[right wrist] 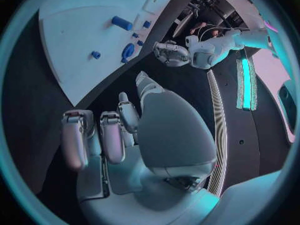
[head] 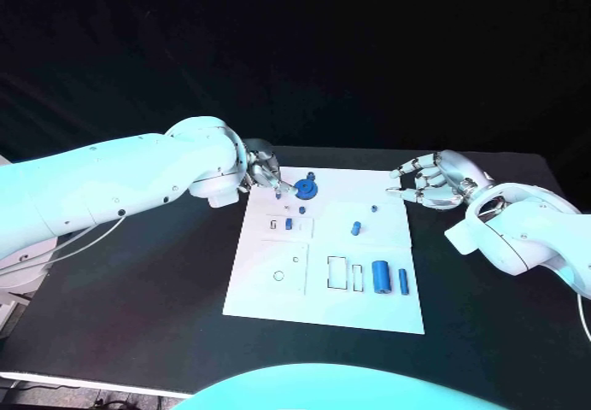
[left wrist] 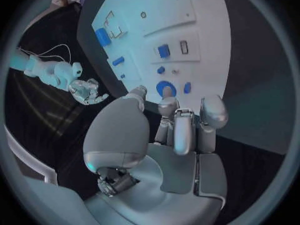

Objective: Assemble the parts on the task board

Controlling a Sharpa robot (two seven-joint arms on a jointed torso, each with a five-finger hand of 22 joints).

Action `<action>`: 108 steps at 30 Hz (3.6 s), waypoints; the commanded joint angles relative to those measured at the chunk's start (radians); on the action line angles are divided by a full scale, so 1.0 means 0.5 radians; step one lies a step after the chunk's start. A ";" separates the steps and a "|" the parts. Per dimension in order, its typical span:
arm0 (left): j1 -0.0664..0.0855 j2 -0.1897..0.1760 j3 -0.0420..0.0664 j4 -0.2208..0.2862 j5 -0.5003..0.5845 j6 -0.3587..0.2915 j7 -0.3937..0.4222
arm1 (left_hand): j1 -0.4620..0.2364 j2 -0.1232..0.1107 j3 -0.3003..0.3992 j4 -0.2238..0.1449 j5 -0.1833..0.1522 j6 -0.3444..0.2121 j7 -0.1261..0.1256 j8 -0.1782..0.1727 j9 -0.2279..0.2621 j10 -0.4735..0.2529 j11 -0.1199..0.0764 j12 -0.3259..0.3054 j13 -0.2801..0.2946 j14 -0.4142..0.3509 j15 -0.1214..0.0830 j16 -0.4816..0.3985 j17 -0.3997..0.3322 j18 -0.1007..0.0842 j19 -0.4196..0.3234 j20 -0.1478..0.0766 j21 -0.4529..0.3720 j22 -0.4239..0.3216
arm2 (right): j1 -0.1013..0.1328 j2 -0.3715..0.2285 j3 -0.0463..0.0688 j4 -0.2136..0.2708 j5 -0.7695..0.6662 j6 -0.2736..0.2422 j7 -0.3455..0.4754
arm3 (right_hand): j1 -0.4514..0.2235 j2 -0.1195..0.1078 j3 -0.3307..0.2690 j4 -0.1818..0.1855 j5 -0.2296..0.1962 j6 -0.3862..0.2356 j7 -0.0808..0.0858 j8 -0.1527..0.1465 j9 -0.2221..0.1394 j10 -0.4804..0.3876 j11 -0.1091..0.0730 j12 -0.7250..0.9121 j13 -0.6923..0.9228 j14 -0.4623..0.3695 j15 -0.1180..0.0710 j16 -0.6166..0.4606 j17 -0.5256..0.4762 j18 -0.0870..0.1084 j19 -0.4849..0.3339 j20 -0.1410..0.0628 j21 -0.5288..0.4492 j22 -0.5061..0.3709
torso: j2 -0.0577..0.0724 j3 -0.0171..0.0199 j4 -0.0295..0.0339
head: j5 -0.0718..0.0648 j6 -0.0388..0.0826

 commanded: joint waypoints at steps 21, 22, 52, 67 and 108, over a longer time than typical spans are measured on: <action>0.110 0.332 -0.050 -0.691 0.002 0.234 0.074 | -0.059 0.031 -0.013 0.004 -0.007 0.021 0.006 -0.018 -0.060 -0.011 0.009 0.003 -0.017 0.100 0.014 0.001 0.171 0.026 -0.002 0.008 -0.009 -0.003 | -0.002 0.006 0.000 -0.001 -0.011 0.007 0.027 | -0.003 -0.005 -0.006 0.010 0.008 0.004 -0.003 0.009 -0.003 -0.020 0.000 -0.009 -0.002 0.158 0.004 -0.009 0.350 0.016 0.132 0.004 -0.006 0.415 | 0.008 -0.0018 -0.004 | 0.016 0.057; 0.109 0.343 -0.054 -0.709 0.003 0.253 0.072 | -0.061 0.031 -0.013 0.004 -0.007 0.022 0.006 -0.018 -0.061 -0.012 0.009 0.002 -0.020 0.099 0.014 0.000 0.169 0.026 -0.003 0.008 -0.010 -0.006 | -0.002 0.006 0.000 -0.001 -0.011 0.007 0.027 | -0.003 -0.005 -0.006 0.010 0.008 0.004 -0.003 0.009 -0.003 -0.020 0.000 -0.009 -0.002 0.158 0.004 -0.009 0.350 0.016 0.132 0.004 -0.006 0.415 | 0.008 -0.0022 -0.003 | 0.015 0.057; 0.017 0.507 -0.101 -0.962 0.151 0.474 0.107 | -0.096 0.085 -0.022 0.000 -0.009 0.066 -0.007 -0.004 -0.086 0.003 0.000 0.030 0.001 0.117 0.010 0.030 0.223 0.019 0.022 0.007 0.010 0.034 | -0.002 0.010 0.001 0.010 -0.011 -0.010 0.038 | 0.000 -0.002 -0.006 0.009 0.009 0.004 -0.003 0.009 -0.003 -0.020 0.000 -0.010 -0.003 0.158 0.004 -0.010 0.350 0.016 0.131 0.004 -0.008 0.414 | 0.003 -0.0031 -0.002 | 0.009 0.036; -0.008 0.522 -0.119 -0.981 0.164 0.515 0.104 | -0.069 0.092 -0.013 -0.001 -0.007 0.070 -0.008 -0.008 -0.098 -0.007 -0.001 0.024 -0.010 0.113 0.008 0.027 0.214 0.021 0.014 0.005 0.004 0.024 | -0.002 0.012 0.001 0.009 -0.011 -0.008 0.037 | 0.003 0.002 -0.005 0.008 0.008 0.004 -0.004 0.010 -0.005 -0.019 -0.001 -0.009 -0.003 0.159 0.004 -0.010 0.351 0.016 0.132 0.003 -0.007 0.414 | 0.004 -0.0043 -0.003 | 0.006 0.036; -0.013 0.489 -0.119 -0.956 0.346 0.414 0.169 | 0.356 -0.093 1.189 -0.230 -0.005 0.037 -0.029 0.205 0.021 0.002 -0.028 0.021 -0.063 0.121 -0.014 0.050 0.251 0.015 0.020 -0.018 0.027 0.087 | -0.002 0.022 0.001 -0.001 -0.011 0.001 0.033 | 0.003 0.002 -0.005 0.008 0.008 0.004 -0.004 0.010 -0.005 -0.019 -0.001 -0.009 -0.003 0.159 0.004 -0.010 0.351 0.016 0.132 0.003 -0.007 0.414 | 0.001 -0.0017 -0.002 | 0.014 0.027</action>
